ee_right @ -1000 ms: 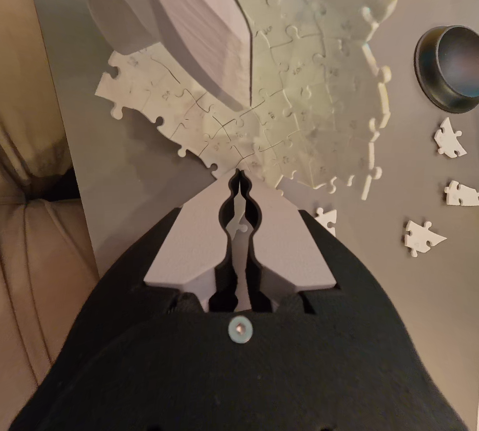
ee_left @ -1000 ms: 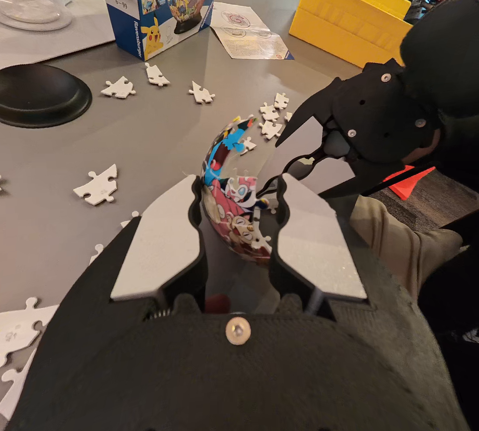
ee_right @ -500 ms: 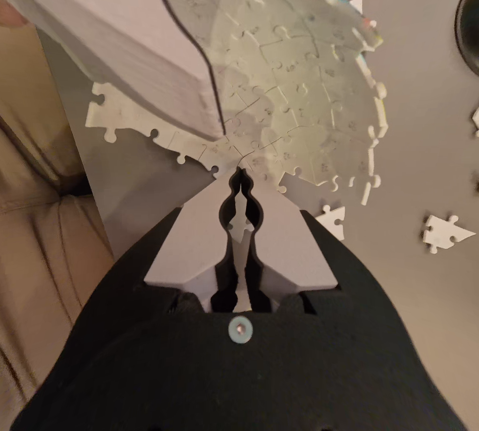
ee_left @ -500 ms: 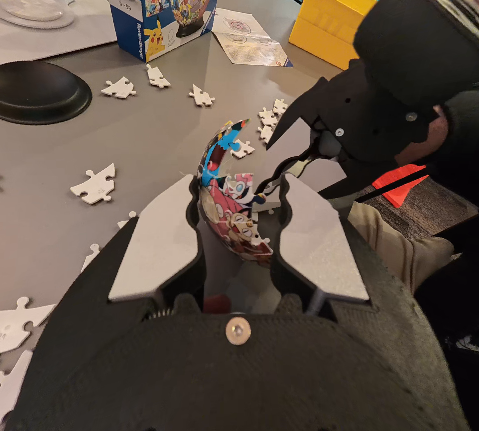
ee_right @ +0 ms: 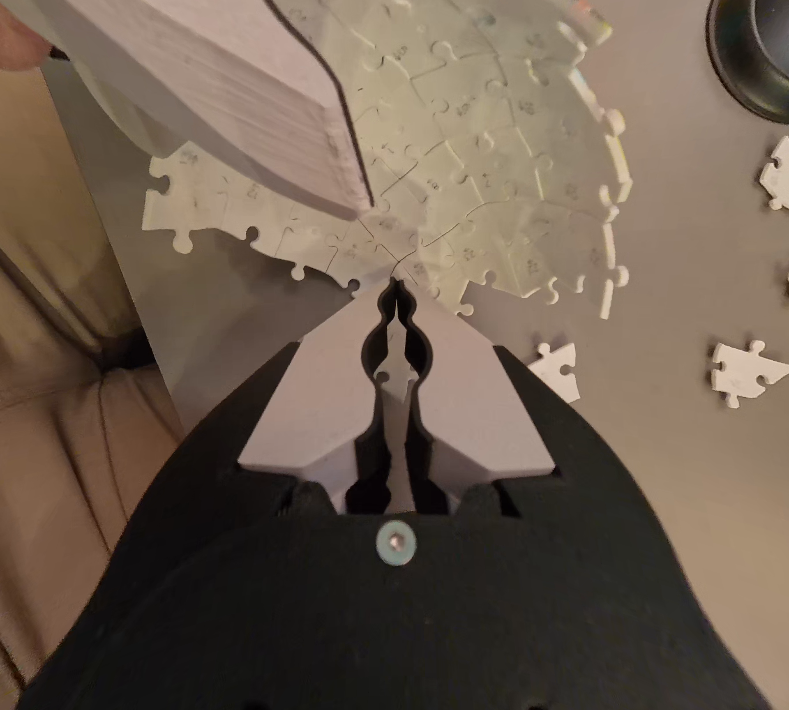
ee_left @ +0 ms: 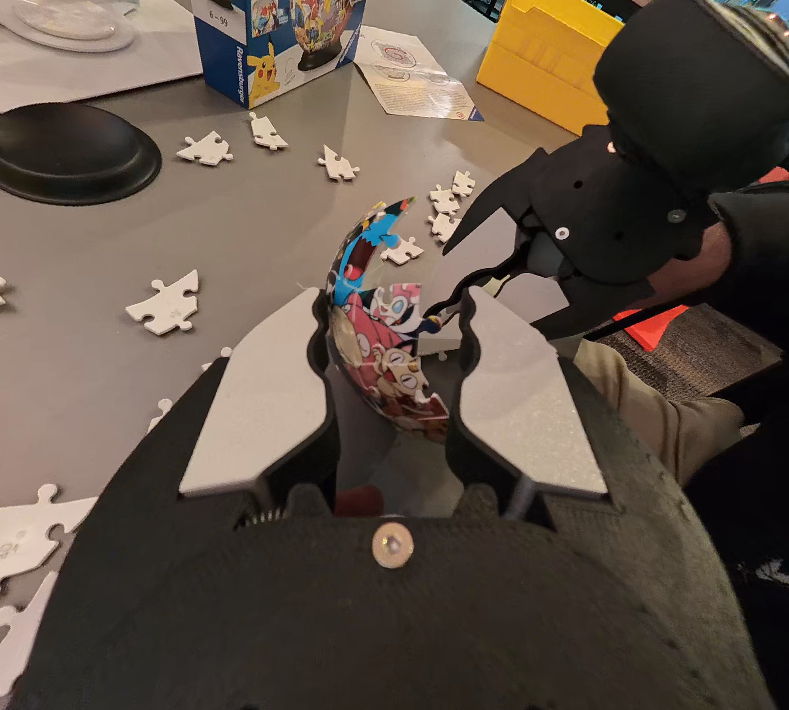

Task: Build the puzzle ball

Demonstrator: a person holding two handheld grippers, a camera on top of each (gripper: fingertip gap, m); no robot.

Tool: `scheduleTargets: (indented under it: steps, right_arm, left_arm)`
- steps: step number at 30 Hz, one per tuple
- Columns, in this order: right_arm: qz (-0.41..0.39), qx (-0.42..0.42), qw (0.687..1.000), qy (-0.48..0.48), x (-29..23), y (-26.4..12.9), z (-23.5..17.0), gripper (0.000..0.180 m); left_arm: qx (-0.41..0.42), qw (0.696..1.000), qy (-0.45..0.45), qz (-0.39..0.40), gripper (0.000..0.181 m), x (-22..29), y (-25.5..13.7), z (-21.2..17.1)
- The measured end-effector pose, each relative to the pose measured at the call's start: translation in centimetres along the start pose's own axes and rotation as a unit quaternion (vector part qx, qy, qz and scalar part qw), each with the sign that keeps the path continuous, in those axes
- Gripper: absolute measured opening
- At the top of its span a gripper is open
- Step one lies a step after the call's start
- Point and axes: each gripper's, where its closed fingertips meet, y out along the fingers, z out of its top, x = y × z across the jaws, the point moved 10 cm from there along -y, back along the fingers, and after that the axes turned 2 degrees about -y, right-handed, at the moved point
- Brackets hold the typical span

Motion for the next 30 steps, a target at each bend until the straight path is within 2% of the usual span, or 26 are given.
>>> scheduleTargets:
  steps: [11, 22, 23, 30]
  right_arm:
    - [-0.009, 0.006, 1.000, -0.008, 0.0, 0.3, 0.1, 0.000]
    - [0.010, 0.017, 1.000, 0.024, 0.4, 0.1, -0.1, 0.000]
    - [0.013, 0.024, 0.999, 0.025, 0.5, -0.1, -0.1, 0.000]
    - [0.038, 0.095, 0.993, 0.063, 0.9, -4.5, 0.1, 0.000]
  left_arm:
    - [-0.002, 1.000, -0.002, 0.005, 0.060, -0.2, 0.1, -0.1]
    - [-0.001, 1.000, -0.004, 0.013, 0.059, -0.2, 0.0, -0.2]
    - [0.000, 1.000, -0.004, 0.018, 0.055, -0.3, 0.0, -0.2]
    - [-0.002, 1.000, -0.014, 0.022, 0.055, -0.6, 0.2, -0.5]
